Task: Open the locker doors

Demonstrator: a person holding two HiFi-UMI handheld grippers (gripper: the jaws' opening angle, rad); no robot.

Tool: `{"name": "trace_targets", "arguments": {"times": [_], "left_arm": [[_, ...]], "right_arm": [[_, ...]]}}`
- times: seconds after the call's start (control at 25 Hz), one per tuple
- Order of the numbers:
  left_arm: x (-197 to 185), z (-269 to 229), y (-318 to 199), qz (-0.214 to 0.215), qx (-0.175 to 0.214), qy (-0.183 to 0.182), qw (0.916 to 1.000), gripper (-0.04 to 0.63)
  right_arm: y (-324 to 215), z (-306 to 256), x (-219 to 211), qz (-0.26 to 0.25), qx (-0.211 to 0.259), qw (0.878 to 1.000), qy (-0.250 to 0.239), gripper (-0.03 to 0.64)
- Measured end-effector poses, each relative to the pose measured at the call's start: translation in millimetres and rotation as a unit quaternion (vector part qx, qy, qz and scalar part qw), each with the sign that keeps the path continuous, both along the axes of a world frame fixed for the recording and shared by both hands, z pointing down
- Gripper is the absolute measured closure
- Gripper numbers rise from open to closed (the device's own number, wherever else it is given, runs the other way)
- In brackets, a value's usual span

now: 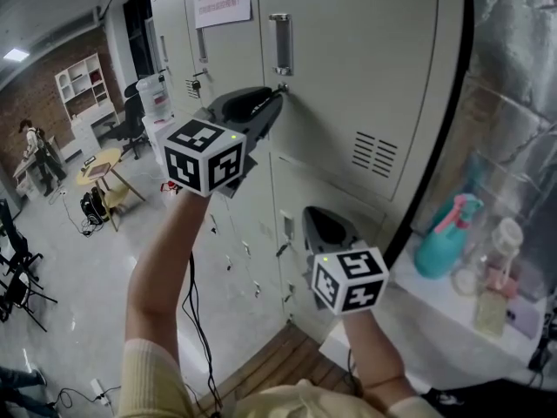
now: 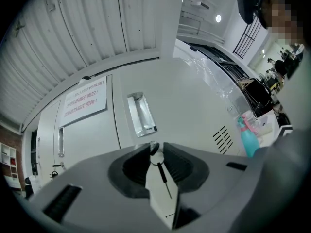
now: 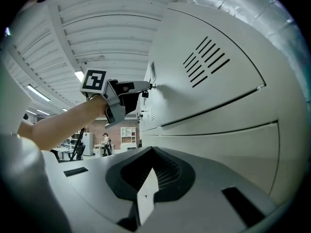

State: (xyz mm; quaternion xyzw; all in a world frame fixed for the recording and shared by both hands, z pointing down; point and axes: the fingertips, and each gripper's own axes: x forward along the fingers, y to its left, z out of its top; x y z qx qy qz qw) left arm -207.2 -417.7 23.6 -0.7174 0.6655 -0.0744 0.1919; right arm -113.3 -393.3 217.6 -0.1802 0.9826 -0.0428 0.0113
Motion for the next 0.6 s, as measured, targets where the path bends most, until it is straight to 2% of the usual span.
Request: {"name": "trace_targets", "arguments": {"times": [0.28, 0.6], "left_arm": [[5, 0, 24, 0.002, 0.002, 0.000, 1.0000, 0.511], [17, 0, 55, -0.006, 0.005, -0.025, 0.9997, 0.511]], "right_arm": [[18, -1, 5, 0.000, 0.005, 1.000, 0.002, 0.614], [43, 3, 1, -0.007, 0.004, 1.000, 0.006, 0.614]]}}
